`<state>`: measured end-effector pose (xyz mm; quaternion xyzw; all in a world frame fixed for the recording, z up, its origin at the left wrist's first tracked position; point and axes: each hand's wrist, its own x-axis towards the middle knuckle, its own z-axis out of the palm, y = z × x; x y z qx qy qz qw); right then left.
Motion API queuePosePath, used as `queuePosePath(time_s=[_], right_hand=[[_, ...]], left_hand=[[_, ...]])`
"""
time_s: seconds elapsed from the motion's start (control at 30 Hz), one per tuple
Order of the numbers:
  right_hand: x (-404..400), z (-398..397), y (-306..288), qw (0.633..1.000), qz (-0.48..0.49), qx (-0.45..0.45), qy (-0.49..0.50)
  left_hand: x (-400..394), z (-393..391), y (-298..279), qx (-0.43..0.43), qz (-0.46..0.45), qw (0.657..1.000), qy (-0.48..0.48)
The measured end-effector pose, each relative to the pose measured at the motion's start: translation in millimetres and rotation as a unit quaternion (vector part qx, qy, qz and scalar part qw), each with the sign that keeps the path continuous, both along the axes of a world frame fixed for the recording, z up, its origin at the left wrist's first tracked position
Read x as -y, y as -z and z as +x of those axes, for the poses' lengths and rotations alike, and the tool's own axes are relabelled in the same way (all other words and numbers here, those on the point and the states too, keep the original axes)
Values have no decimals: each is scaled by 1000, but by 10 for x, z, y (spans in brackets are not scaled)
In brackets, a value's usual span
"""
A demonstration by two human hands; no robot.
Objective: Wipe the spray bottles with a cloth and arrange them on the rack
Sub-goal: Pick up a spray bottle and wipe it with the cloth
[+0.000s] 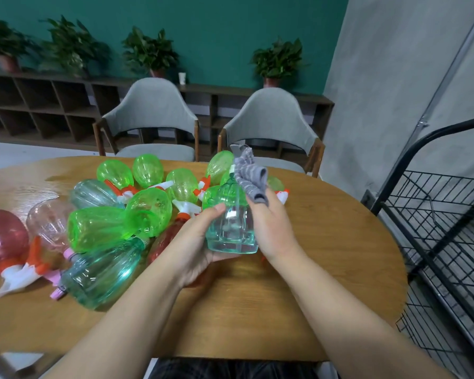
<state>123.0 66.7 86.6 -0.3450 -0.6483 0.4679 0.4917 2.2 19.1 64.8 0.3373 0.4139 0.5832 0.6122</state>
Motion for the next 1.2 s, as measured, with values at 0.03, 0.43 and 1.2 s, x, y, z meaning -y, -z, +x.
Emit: queuePosePath(time_s=[0.03,0.43,1.2], right_hand=[[17,-4,19,1000,13,14,-5],[77,116,258,986,151,42,-63],[166,276,-85,948,-163,-272,37]], left_hand=[[-1,-2,-6,-6,-3,1000,-3],[59,54,-41,-38,-14,999,-1],[68,32,18,48,-29,998,7]])
